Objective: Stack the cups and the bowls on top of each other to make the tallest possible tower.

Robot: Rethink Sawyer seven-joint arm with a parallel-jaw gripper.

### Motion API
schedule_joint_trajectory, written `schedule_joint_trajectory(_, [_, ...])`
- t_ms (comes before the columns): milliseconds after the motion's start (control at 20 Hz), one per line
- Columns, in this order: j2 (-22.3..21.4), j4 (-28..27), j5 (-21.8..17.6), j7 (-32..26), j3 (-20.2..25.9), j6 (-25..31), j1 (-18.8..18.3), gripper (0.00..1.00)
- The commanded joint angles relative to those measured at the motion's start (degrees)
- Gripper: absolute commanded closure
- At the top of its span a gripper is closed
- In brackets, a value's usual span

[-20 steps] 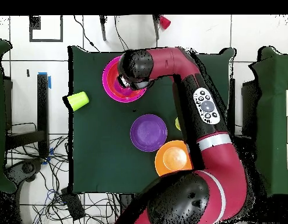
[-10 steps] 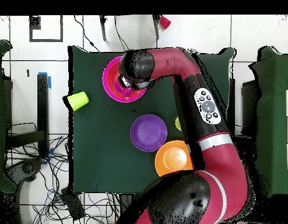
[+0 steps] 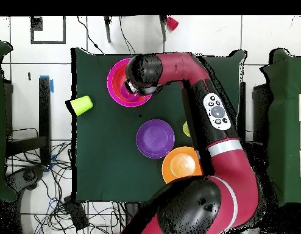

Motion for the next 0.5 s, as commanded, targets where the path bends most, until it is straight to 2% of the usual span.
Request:
schedule_joint_trajectory(50, [5.30,-0.48,-3.48,-12.34,-0.64,-4.64,-0.45,1.00])
schedule_joint_trajectory(300, [5.23,0.78,-3.93,-10.66,-1.28,-6.87,-0.71,1.00])
schedule_joint_trajectory(500, [3.38,2.99,-3.92,-8.42,-2.23,-8.20,-0.99,1.00])
